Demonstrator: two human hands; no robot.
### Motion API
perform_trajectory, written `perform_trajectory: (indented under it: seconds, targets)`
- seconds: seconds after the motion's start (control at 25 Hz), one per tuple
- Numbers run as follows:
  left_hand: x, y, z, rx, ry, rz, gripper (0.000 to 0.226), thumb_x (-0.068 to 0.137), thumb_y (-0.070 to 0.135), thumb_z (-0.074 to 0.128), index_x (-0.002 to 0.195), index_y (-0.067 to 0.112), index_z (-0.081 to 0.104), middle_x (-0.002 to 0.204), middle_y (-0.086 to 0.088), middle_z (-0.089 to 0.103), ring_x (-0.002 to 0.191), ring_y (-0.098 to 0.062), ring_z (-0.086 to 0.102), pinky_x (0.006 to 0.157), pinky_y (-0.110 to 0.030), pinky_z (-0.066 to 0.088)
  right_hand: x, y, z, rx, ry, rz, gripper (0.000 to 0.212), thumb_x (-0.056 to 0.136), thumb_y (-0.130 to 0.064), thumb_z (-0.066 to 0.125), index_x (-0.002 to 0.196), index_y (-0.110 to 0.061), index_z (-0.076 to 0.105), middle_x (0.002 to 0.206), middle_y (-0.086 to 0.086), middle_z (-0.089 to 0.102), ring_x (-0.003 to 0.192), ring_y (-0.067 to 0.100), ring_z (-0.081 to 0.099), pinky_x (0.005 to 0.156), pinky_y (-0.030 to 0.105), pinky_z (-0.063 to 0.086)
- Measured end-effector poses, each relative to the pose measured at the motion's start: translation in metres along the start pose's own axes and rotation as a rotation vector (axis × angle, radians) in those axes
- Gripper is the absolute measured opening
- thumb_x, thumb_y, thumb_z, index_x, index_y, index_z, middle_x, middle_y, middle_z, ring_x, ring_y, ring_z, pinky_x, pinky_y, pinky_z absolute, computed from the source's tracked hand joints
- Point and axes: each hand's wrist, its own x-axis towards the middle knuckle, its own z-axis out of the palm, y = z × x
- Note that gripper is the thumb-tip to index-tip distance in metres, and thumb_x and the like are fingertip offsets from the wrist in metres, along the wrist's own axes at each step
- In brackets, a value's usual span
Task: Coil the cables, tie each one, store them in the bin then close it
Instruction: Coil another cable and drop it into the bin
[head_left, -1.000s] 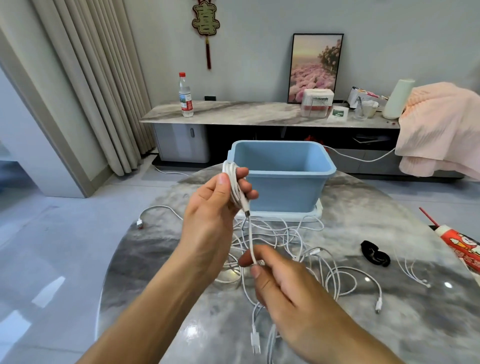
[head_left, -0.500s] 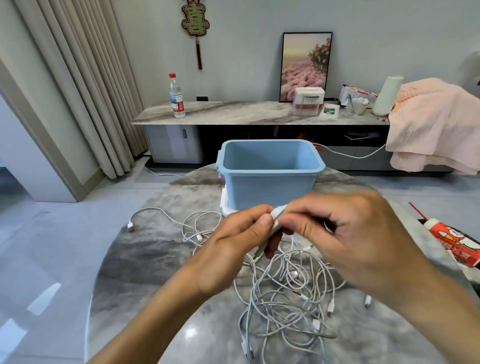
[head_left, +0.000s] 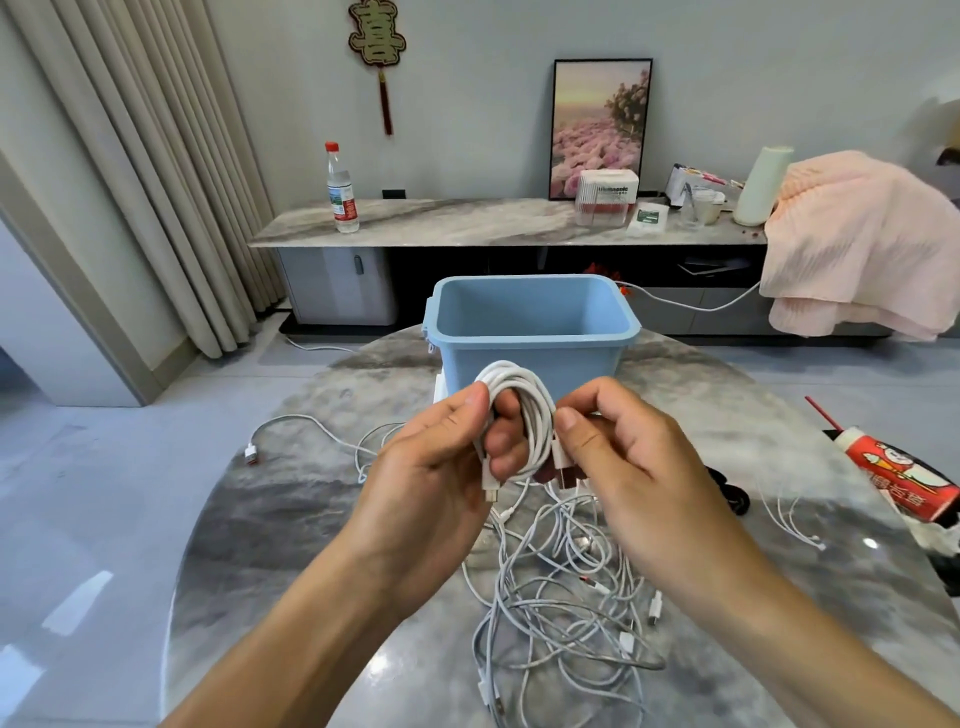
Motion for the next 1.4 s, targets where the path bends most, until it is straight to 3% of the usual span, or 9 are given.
perform_trajectory:
  seconds: [0.2, 0.32, 0.52, 0.6, 0.76, 0.92, 1.08, 1.24, 1.4]
  targets:
    - [0.0, -0.003, -0.001, -0.002, 0.01, -0.021, 0.022, 0.089, 0.025, 0.053, 0.085, 0.006, 0.063, 0.067, -0.002, 0.046, 0.059, -0.012, 0.047, 0.061, -0.02, 0.042, 0.003, -0.007, -0.006, 0.394, 0.017, 0.235, 0.007, 0.092, -0.01, 0.064, 0.086, -0.008, 0.067, 0.06, 0.003, 0.063, 0.057, 0.014, 0.057, 0.054, 0.028, 0.049]
    - [0.001, -0.003, 0.001, -0.011, 0.029, -0.033, 0.021, 0.088, 0.025, 0.056, 0.083, 0.008, 0.066, 0.067, -0.002, 0.046, 0.059, -0.012, 0.046, 0.06, -0.019, 0.041, 0.0, -0.006, -0.002, 0.473, 0.053, 0.2, 0.011, 0.09, -0.004, 0.065, 0.097, -0.008, 0.057, 0.061, 0.008, 0.067, 0.055, 0.018, 0.06, 0.056, 0.028, 0.054]
    - [0.001, 0.0, 0.004, -0.017, 0.112, -0.069, 0.025, 0.088, 0.024, 0.05, 0.08, 0.006, 0.066, 0.066, -0.002, 0.044, 0.057, -0.012, 0.044, 0.059, -0.019, 0.04, -0.008, 0.01, 0.001, -0.113, 0.053, -0.283, 0.009, 0.094, -0.012, 0.065, 0.094, -0.021, 0.066, 0.074, -0.006, 0.068, 0.067, 0.01, 0.063, 0.062, 0.025, 0.051]
    - [0.001, 0.003, 0.003, -0.032, 0.111, -0.092, 0.025, 0.088, 0.024, 0.05, 0.08, 0.006, 0.065, 0.066, -0.002, 0.043, 0.056, -0.012, 0.043, 0.06, -0.02, 0.039, -0.004, 0.016, -0.004, -0.158, 0.012, -0.327, 0.01, 0.088, -0.017, 0.068, 0.096, -0.024, 0.071, 0.083, -0.012, 0.07, 0.079, 0.01, 0.067, 0.071, 0.021, 0.051]
    - [0.0, 0.005, 0.004, -0.02, 0.106, -0.126, 0.025, 0.088, 0.024, 0.049, 0.079, 0.006, 0.063, 0.064, -0.002, 0.039, 0.054, -0.012, 0.038, 0.061, -0.023, 0.033, 0.008, 0.024, -0.008, 0.201, -0.048, -0.11, 0.021, 0.073, -0.02, 0.079, 0.089, -0.03, 0.072, 0.092, -0.011, 0.067, 0.083, 0.01, 0.066, 0.075, 0.024, 0.053]
    - [0.0, 0.008, 0.005, -0.053, 0.115, -0.144, 0.032, 0.09, 0.028, 0.045, 0.073, 0.005, 0.06, 0.059, -0.002, 0.036, 0.049, -0.011, 0.035, 0.051, -0.021, 0.034, 0.005, 0.028, -0.001, 0.507, -0.231, 0.13, 0.038, 0.078, -0.018, 0.072, 0.116, -0.016, 0.067, 0.115, 0.012, 0.07, 0.102, 0.028, 0.066, 0.081, 0.031, 0.056]
    - [0.006, -0.001, 0.01, 0.07, 0.399, -0.095, 0.049, 0.097, 0.04, 0.046, 0.06, 0.009, 0.054, 0.049, 0.0, 0.033, 0.039, -0.01, 0.029, 0.041, -0.019, 0.027, 0.0, 0.022, 0.012, 0.497, -0.202, 0.095, 0.03, 0.081, -0.016, 0.069, 0.111, -0.01, 0.071, 0.105, 0.017, 0.073, 0.105, 0.031, 0.068, 0.091, 0.033, 0.055]
    - [0.007, -0.016, 0.012, 0.227, 0.788, 0.058, 0.046, 0.095, 0.035, 0.056, 0.054, 0.016, 0.046, 0.044, 0.002, 0.035, 0.04, -0.013, 0.029, 0.047, -0.027, 0.026, -0.006, 0.024, 0.033, 0.499, -0.186, 0.155, 0.026, 0.078, -0.018, 0.073, 0.104, -0.015, 0.073, 0.097, 0.011, 0.074, 0.091, 0.017, 0.068, 0.082, 0.026, 0.055]
    - [0.007, -0.015, 0.01, 0.28, 0.782, 0.046, 0.044, 0.096, 0.033, 0.055, 0.055, 0.02, 0.046, 0.048, 0.003, 0.036, 0.046, -0.014, 0.033, 0.049, -0.029, 0.028, -0.009, 0.025, 0.039, 0.484, -0.161, 0.166, 0.023, 0.078, -0.021, 0.079, 0.099, -0.024, 0.073, 0.09, 0.003, 0.073, 0.084, 0.013, 0.066, 0.075, 0.023, 0.053]
